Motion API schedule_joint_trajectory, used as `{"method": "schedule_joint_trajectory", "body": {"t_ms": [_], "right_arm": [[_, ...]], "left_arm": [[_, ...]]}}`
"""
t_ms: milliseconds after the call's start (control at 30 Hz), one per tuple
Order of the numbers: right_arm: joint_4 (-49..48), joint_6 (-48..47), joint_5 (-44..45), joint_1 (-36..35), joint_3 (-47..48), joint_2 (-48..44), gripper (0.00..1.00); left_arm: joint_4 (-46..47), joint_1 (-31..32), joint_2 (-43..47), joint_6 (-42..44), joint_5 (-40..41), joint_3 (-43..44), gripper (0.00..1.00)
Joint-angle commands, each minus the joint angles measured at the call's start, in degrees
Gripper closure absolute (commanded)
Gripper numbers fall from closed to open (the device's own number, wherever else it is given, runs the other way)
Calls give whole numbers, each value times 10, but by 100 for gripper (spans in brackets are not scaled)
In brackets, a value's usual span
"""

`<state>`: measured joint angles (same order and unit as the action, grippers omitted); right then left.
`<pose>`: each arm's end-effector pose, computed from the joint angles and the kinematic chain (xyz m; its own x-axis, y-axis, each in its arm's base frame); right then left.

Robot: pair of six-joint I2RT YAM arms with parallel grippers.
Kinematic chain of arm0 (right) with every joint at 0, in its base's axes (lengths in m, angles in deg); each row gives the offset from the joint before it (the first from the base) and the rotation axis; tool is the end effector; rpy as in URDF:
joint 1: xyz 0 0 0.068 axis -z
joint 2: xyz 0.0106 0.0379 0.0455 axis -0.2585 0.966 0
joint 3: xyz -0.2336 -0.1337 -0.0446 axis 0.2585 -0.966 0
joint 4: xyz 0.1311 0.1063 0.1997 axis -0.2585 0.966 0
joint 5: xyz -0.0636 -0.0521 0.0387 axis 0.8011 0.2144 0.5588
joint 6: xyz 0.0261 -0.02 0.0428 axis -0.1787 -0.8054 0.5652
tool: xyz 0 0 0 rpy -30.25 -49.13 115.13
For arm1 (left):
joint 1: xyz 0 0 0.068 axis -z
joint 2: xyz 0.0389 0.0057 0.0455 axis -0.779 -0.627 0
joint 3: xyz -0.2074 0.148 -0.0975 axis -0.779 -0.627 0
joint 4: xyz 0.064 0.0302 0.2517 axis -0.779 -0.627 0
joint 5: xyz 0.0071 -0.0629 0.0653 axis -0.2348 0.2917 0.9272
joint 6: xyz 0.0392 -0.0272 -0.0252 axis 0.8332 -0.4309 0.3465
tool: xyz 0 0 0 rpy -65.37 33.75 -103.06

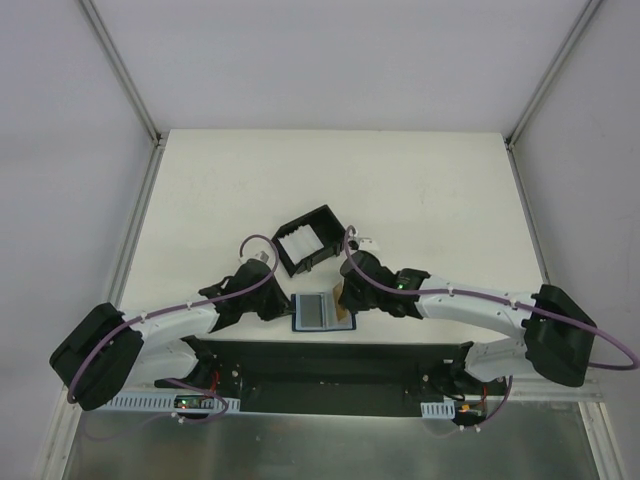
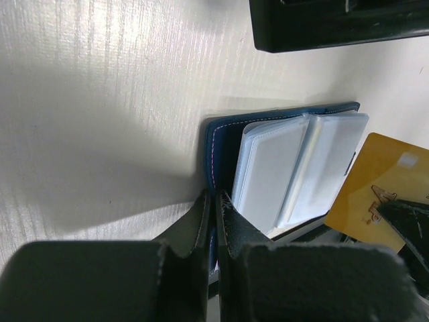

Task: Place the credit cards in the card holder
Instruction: Insert the credit card into the card holder.

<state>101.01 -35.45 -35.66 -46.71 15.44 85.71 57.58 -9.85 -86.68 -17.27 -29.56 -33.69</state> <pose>0.1342 0.2343 0.2119 -0.7479 -0.1890 -0.6363 -0.4490 0.8500 0.2753 0.1472 -0.1355 0.1398 -0.8720 -0.4022 -0.2790 -0.0958 0.6991 -0.7086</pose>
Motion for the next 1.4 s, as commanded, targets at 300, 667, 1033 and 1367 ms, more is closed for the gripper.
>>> {"method": "schedule_joint_trajectory", "body": {"t_ms": [300, 667, 1033, 1367], "right_arm": [[-174, 28, -79, 4, -32, 82, 100], [-246, 77, -98, 17, -97, 88, 100], [-245, 97, -98, 25, -120, 94, 100], [-276, 40, -131, 46, -152, 95, 99]], "left_arm": [[-12, 7, -23, 4, 6, -14, 100], [6, 7, -52, -6, 4, -24, 100], [13, 7, -56, -11, 3, -33, 100], [14, 7, -67, -10, 11, -35, 100]]}}
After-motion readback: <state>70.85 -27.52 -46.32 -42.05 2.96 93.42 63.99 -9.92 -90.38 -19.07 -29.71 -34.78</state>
